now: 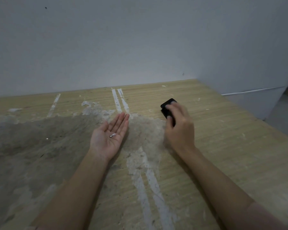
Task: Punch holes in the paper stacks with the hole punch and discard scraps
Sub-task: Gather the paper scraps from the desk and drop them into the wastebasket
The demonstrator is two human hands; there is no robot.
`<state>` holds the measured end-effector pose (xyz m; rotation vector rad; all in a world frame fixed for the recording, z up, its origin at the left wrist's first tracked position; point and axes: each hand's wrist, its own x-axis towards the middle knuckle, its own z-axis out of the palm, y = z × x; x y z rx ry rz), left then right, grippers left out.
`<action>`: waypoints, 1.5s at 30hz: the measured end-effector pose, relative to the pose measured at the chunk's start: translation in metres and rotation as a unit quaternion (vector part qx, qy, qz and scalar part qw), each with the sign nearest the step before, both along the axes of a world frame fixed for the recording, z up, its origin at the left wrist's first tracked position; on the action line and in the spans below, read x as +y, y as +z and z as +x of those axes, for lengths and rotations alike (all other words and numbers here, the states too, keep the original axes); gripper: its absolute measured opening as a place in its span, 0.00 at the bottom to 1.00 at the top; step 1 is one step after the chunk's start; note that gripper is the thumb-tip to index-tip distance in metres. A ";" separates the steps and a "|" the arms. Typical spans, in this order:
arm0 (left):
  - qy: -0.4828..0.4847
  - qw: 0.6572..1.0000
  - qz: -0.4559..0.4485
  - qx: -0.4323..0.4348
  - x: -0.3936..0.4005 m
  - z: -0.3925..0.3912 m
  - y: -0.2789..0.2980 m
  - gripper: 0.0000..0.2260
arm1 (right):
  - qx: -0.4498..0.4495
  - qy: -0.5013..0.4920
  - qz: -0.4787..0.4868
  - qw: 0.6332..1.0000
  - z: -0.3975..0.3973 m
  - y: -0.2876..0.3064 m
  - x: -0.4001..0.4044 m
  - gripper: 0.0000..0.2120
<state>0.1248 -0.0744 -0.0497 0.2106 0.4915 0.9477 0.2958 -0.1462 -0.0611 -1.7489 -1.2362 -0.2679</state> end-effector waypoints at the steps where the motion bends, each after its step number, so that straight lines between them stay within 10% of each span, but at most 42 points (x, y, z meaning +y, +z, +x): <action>1: 0.001 1.000 -0.001 0.002 -0.001 0.001 0.000 0.21 | 0.056 -0.062 0.002 0.996 0.005 0.003 0.002 0.19; 5: -0.011 1.000 0.000 0.007 -0.005 0.007 0.002 0.21 | 0.245 -0.107 -0.127 0.955 0.030 0.008 0.017 0.19; 13: -0.020 1.000 0.003 0.007 -0.002 0.010 0.003 0.22 | 0.452 -0.049 -0.056 0.889 0.049 0.036 0.026 0.11; 22: -0.013 1.000 0.005 0.001 -0.003 0.010 0.004 0.22 | 0.190 -0.046 -0.152 0.969 -0.034 0.009 0.037 0.15; 30: -0.017 1.000 0.010 0.016 -0.007 0.005 0.006 0.22 | 0.137 -0.044 -0.187 0.972 -0.031 0.009 0.031 0.17; 35: -0.048 0.998 0.029 0.023 -0.017 0.003 0.006 0.25 | -0.032 0.121 0.041 0.991 -0.047 0.007 0.011 0.11; 45: -0.161 0.981 0.089 0.058 -0.081 -0.013 0.016 0.32 | -0.113 0.260 0.032 0.958 -0.077 -0.002 -0.060 0.10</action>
